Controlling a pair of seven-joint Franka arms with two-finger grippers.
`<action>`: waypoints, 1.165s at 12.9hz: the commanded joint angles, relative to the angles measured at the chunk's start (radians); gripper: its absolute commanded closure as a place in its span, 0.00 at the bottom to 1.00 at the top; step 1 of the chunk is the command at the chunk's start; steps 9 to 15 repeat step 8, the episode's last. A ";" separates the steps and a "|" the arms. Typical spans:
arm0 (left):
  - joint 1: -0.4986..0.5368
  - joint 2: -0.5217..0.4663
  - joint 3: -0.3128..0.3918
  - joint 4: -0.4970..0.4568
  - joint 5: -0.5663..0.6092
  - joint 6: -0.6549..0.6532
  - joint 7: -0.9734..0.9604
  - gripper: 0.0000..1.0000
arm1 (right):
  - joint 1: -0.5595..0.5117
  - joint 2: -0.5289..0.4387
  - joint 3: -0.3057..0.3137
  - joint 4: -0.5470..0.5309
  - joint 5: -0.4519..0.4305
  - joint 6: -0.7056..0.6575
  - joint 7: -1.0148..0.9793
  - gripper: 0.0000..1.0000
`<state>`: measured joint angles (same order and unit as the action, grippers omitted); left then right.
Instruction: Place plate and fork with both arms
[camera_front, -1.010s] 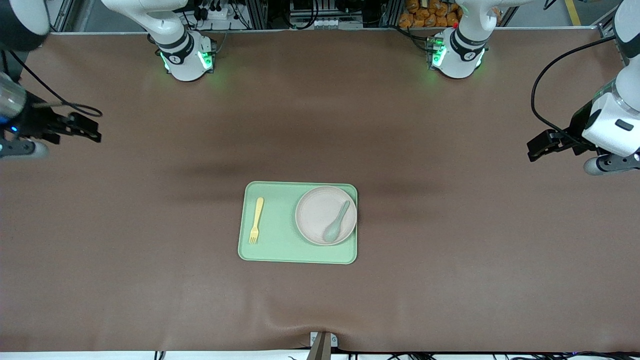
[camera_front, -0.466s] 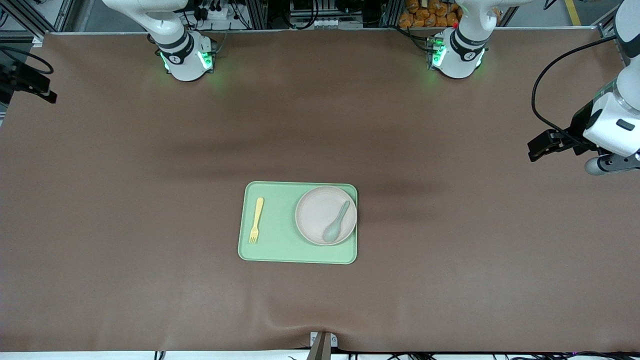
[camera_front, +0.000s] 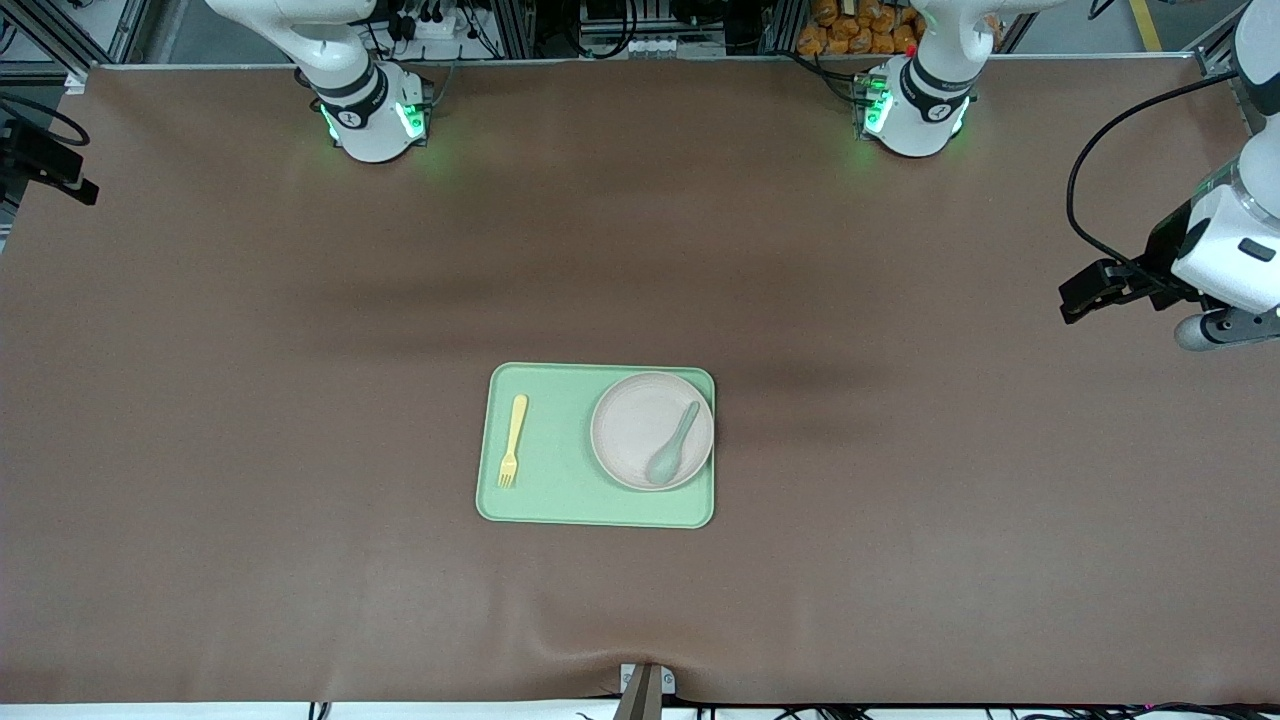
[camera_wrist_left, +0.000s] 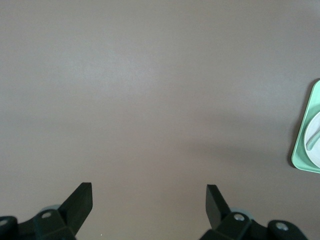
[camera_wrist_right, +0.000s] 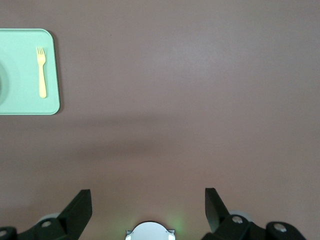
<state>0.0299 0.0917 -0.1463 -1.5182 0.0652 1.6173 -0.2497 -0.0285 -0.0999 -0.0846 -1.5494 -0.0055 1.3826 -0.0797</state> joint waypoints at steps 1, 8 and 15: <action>0.010 -0.013 -0.004 0.016 -0.018 -0.020 0.043 0.00 | -0.010 0.005 0.019 0.015 0.012 0.007 0.023 0.00; 0.008 -0.069 -0.024 0.027 -0.088 -0.134 0.055 0.00 | 0.004 0.005 0.043 0.015 0.013 0.030 0.031 0.00; 0.008 -0.069 -0.024 0.027 -0.088 -0.134 0.055 0.00 | 0.004 0.005 0.043 0.015 0.013 0.030 0.031 0.00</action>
